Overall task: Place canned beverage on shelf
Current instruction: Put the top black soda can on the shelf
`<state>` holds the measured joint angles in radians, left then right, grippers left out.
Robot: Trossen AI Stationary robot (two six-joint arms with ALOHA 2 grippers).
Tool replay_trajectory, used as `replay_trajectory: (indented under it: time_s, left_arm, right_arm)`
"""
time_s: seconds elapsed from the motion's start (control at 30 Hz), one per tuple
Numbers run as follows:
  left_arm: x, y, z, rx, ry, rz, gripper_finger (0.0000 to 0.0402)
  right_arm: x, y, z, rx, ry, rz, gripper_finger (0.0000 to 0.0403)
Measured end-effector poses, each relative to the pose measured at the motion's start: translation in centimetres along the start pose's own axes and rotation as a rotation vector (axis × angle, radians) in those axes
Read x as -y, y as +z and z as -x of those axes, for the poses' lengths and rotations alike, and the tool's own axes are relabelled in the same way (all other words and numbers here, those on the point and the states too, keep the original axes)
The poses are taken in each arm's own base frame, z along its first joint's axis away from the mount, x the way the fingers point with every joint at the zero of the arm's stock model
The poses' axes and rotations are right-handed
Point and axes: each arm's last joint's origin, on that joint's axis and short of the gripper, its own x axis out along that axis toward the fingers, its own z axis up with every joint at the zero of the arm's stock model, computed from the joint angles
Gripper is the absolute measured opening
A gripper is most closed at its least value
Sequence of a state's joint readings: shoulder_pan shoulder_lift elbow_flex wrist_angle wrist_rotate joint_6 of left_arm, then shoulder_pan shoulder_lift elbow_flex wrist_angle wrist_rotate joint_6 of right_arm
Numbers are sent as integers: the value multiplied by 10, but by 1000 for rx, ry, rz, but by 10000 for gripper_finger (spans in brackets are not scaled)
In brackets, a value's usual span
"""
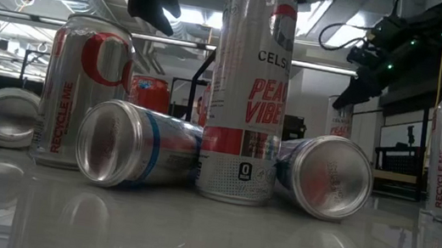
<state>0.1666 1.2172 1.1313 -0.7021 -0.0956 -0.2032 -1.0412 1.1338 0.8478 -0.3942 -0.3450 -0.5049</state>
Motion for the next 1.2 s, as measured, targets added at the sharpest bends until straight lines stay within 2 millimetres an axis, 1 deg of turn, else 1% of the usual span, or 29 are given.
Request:
replay_trajectory:
  time_s: [0.33, 0.5, 0.9, 1.07, 1.2]
  left_arm:
    - [0, 0, 0, 0, 0, 0, 302]
    - [0, 0, 0, 0, 0, 0, 302]
    - [0, 0, 0, 0, 0, 0, 302]
    - [0, 0, 0, 0, 0, 0, 302]
    - [0, 0, 0, 0, 0, 1, 302]
  right_arm:
    - [-5, 10, 24, 96, -48, 31, 337]
    - [-5, 15, 33, 150, -77, 52, 337]
    - [-7, 12, 33, 110, -74, 36, 337]
    - [-6, 11, 33, 87, -115, -71, 337]
    - [-6, 9, 33, 73, -112, -128, 337]
